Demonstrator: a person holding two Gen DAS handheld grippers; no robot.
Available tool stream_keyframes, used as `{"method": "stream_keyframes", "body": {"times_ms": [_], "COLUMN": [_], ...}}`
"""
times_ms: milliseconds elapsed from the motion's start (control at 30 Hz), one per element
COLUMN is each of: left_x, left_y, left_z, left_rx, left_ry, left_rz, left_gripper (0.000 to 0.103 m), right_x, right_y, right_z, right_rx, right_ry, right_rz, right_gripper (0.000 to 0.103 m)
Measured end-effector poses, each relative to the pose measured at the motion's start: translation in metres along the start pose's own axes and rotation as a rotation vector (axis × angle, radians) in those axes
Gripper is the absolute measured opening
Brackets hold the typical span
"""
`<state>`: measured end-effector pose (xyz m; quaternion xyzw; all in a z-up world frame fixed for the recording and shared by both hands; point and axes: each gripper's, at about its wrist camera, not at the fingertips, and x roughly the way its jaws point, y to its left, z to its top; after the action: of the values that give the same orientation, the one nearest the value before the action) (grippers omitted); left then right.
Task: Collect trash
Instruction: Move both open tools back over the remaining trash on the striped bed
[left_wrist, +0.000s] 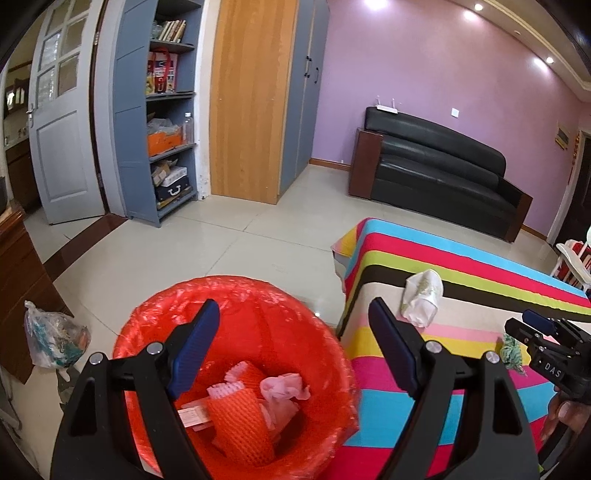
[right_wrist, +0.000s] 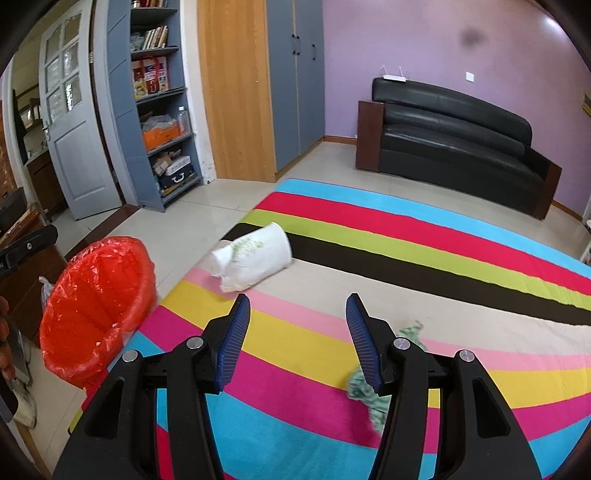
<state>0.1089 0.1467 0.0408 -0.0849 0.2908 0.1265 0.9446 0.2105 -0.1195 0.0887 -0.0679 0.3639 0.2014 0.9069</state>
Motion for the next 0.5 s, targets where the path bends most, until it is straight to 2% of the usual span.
{"method": "stream_keyframes", "body": {"times_ms": [500], "left_x": [0.017], "left_y": [-0.057], "left_z": [-0.005], "left_rx": [0.069], "left_ry": [0.030], "left_rz": [-0.076], "left_gripper": [0.080], "right_x": [-0.009], "right_y": [-0.043], "right_z": [-0.009], "right_rx": [0.056], "right_ry": [0.009], "right_rz": [-0.058], "right_gripper": [0.053]}}
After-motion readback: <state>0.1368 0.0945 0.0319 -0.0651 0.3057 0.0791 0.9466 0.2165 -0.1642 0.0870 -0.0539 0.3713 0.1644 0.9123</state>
